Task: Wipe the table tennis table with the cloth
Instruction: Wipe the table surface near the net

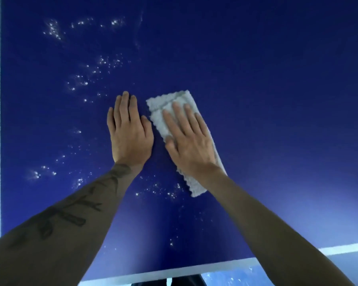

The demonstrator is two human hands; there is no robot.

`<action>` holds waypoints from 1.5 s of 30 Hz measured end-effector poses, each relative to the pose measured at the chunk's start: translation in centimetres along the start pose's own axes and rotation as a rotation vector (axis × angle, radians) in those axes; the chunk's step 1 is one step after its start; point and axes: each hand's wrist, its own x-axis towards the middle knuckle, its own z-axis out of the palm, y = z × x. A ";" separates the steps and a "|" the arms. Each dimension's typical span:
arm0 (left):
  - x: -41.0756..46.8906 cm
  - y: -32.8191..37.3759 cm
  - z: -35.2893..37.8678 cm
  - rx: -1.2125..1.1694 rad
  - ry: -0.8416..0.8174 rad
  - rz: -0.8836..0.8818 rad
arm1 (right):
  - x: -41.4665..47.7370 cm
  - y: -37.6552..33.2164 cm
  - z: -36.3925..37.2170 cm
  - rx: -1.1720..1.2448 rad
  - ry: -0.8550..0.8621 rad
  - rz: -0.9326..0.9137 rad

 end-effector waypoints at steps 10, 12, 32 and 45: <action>-9.0 -0.7 -1.8 -0.017 -0.033 0.009 | 1.1 3.7 -2.3 0.057 0.017 0.429; -10.8 -0.7 -1.3 -0.002 -0.037 0.000 | 0.6 0.4 -1.2 0.036 0.005 0.275; -11.5 -1.4 -0.2 0.044 -0.039 0.026 | -7.9 1.3 0.5 -0.016 -0.028 -0.110; -11.5 -1.5 -0.2 0.042 -0.023 0.044 | -7.1 -3.4 1.6 0.034 0.005 0.004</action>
